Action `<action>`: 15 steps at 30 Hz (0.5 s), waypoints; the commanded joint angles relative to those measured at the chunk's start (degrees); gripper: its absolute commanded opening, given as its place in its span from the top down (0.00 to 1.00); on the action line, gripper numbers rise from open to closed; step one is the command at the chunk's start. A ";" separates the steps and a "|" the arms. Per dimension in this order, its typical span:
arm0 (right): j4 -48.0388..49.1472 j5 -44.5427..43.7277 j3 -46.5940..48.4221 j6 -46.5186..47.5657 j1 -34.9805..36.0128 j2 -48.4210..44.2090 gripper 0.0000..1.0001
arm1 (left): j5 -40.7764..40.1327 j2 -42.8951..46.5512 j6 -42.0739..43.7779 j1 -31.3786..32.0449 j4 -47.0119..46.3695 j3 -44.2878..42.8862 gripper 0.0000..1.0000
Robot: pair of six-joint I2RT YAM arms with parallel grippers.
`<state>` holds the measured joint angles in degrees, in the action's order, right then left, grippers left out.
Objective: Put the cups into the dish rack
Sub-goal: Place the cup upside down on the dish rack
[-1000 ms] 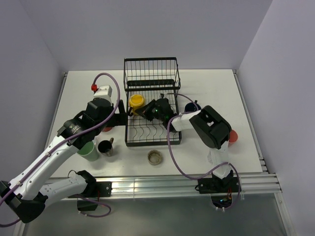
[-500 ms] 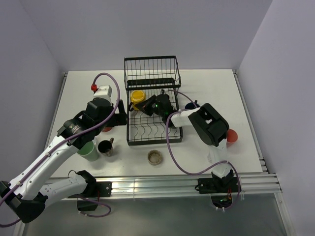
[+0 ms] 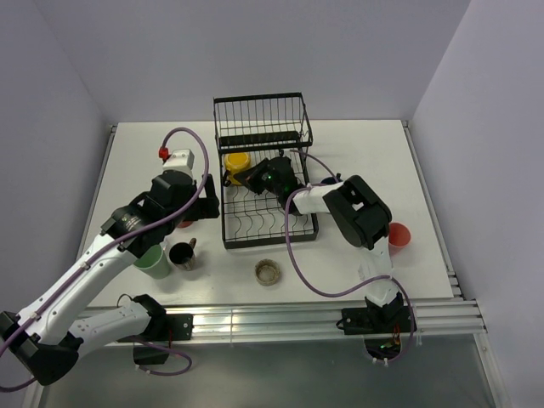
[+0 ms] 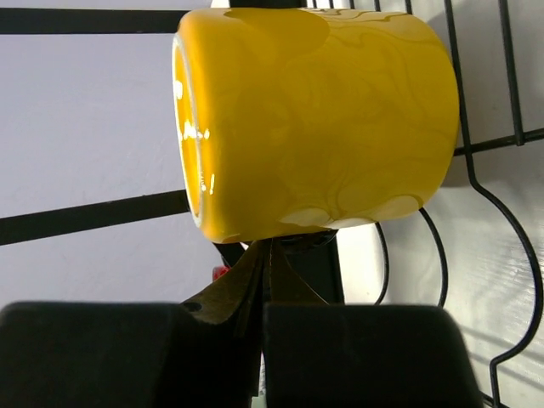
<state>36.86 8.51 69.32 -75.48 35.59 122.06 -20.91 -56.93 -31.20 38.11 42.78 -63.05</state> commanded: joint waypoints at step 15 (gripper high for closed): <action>15.43 1.51 -15.52 -0.28 0.26 -11.40 1.00 | -6.87 -2.92 -5.19 -3.47 0.98 1.00 0.05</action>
<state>45.93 9.87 56.42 -75.48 35.59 115.22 -25.21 -58.92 -34.83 35.81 43.27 -62.06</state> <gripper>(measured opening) 0.006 0.958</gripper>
